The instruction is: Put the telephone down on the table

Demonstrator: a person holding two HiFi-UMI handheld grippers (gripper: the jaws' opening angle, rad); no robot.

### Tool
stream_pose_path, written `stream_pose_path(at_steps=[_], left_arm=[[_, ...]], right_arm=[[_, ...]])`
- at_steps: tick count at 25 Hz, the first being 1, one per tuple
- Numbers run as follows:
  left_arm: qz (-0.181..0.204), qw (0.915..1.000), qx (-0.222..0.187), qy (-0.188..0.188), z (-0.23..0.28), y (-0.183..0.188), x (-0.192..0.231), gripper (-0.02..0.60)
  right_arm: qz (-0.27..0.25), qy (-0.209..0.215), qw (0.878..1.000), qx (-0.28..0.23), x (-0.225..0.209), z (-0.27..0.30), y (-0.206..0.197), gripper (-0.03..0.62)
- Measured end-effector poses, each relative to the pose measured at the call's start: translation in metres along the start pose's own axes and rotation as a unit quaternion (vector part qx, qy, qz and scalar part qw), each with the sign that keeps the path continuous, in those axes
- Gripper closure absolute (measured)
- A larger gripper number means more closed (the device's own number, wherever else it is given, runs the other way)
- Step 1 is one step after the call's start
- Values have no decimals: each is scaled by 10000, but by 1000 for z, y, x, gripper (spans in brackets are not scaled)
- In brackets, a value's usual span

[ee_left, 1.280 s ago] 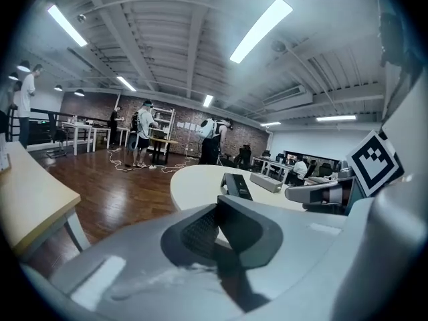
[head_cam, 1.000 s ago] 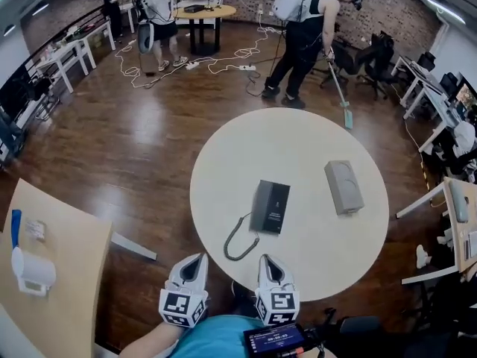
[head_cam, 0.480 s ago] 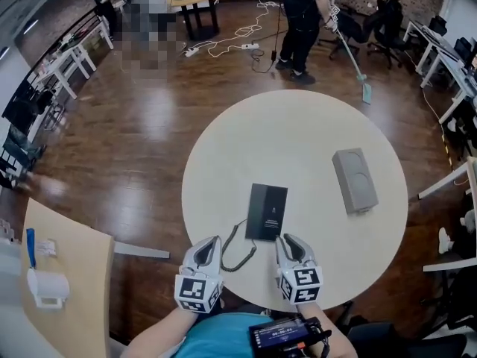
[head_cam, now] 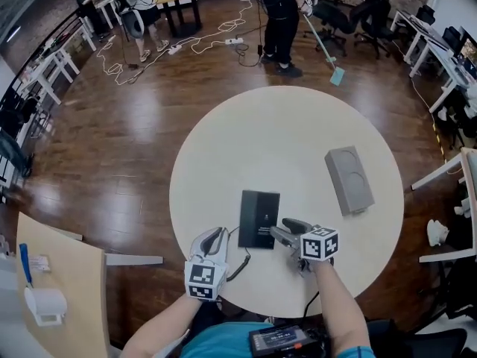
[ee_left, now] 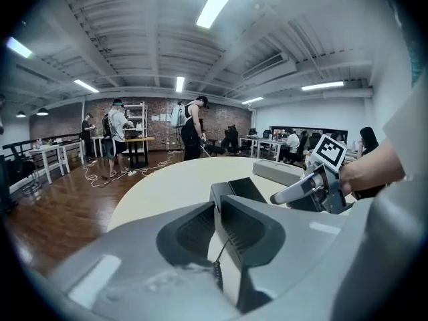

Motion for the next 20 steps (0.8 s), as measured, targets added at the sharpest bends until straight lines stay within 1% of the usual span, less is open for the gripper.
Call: stream_pose_path(at_steps=[2, 6, 8, 11, 16, 18, 20], left_arm=[[-49, 10000, 69, 48, 9, -6, 7, 538], [-79, 9995, 290, 90, 24, -18, 18, 537], [-12, 9991, 416, 96, 31, -22, 21, 537], [90, 9983, 563, 99, 41, -26, 25, 537], [41, 9977, 676, 96, 48, -32, 29, 537], [-2, 9975, 704, 77, 49, -35, 30, 537], [-51, 9973, 728, 53, 50, -38, 30, 537]], right_arm=[[283, 283, 9989, 235, -9, 11, -1, 331], [526, 667, 9946, 597, -14, 30, -3, 318], [593, 831, 9919, 761, -12, 36, -7, 318], [529, 1012, 9887, 969, -7, 42, -10, 325], [519, 1328, 9826, 1192, 5, 48, -7, 323], [499, 1366, 9809, 1293, 7, 50, -7, 324], [409, 1308, 9800, 1439, 7, 53, -9, 328]])
Point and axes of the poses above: the fingertips, and each gripper's own axes: z forward along the fingers, x to its left, y out of its top, the point moved 1 cm from there along -z, backward along the fingers, and after that the axes turned 14 degrees about -y, right-handed, at the moved point
